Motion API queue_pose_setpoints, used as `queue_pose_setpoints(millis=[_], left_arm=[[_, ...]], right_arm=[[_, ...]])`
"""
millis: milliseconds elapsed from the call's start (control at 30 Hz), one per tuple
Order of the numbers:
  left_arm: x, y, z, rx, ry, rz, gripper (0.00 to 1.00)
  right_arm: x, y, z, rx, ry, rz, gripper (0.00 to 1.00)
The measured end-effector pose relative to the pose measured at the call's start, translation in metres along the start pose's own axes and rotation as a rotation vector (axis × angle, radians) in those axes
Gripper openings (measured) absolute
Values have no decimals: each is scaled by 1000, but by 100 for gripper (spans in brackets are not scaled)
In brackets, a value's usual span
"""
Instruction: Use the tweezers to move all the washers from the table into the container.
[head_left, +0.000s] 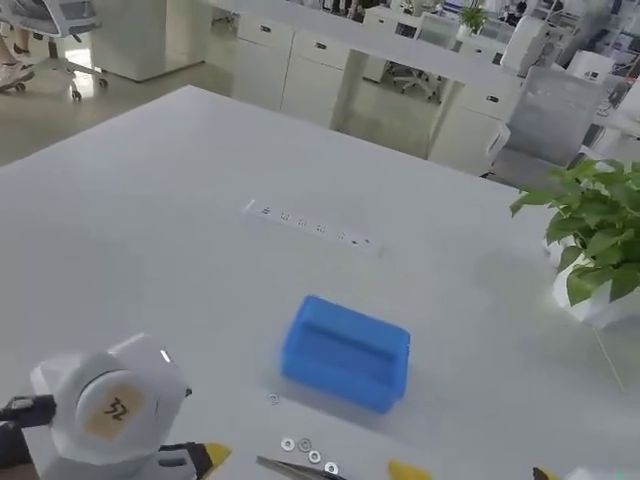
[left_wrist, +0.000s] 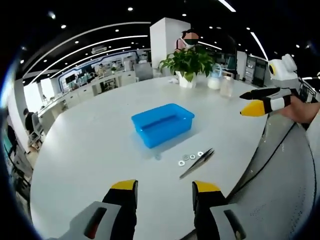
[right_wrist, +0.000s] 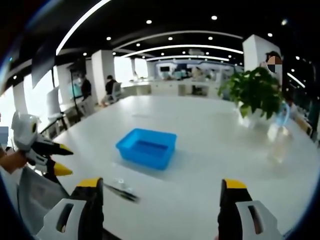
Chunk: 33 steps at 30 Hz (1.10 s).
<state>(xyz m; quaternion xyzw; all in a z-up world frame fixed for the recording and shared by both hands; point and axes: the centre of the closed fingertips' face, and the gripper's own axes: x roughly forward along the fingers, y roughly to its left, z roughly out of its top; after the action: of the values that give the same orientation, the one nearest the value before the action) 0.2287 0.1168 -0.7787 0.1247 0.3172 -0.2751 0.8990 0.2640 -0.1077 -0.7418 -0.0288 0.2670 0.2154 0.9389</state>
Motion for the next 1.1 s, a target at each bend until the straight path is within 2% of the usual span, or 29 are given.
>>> queue_pose_setpoints(millis=[67, 100, 167, 200, 333, 400, 433, 533, 567, 600, 633, 700, 767, 967, 1033, 1067, 1100], left_arm=[[8, -7, -2, 51, 19, -47, 45], [14, -10, 2, 78, 3, -63, 42], [21, -15, 4, 99, 12, -88, 37], [25, -17, 7, 112, 2, -96, 36], [40, -24, 8, 141, 7, -144, 32], [47, -26, 4, 181, 33, -170, 29], [50, -25, 3, 176, 32, -165, 29], [60, -28, -3, 194, 59, -201, 27], [62, -29, -4, 216, 66, -210, 26], [65, -31, -7, 267, 78, -229, 23], [68, -30, -9, 284, 81, -222, 20], [75, -34, -15, 309, 100, -258, 16], [80, -37, -20, 326, 115, -277, 16], [88, -38, -23, 324, 130, -299, 11], [90, -39, -30, 336, 161, -313, 10], [91, -37, -33, 364, 171, -314, 7], [93, -43, -30, 383, 145, -349, 5]], right_arm=[[0, -1, -2, 0, 9, -3, 96], [-1, -1, -2, 1, 8, -4, 96], [-1, -3, -1, 9, 2, -9, 96], [-1, -3, -2, 13, 2, -9, 96], [-1, -2, -4, 11, 12, -10, 95], [-1, -1, -5, 12, 19, -9, 95], [-1, -1, -6, 11, 22, -10, 95], [-1, 0, -7, 4, 30, -14, 95], [-1, 0, -8, 3, 34, -16, 94], [-1, 0, -8, 1, 36, -17, 94], [-1, 0, -8, -1, 36, -18, 94], [-1, 0, -8, 1, 34, -19, 94], [-1, 0, -9, 1, 38, -19, 94], [-1, 1, -10, -9, 44, -17, 94], [0, 2, -11, -14, 48, -12, 94], [0, 2, -11, -18, 49, -10, 94], [0, 2, -11, -23, 50, -12, 94]])
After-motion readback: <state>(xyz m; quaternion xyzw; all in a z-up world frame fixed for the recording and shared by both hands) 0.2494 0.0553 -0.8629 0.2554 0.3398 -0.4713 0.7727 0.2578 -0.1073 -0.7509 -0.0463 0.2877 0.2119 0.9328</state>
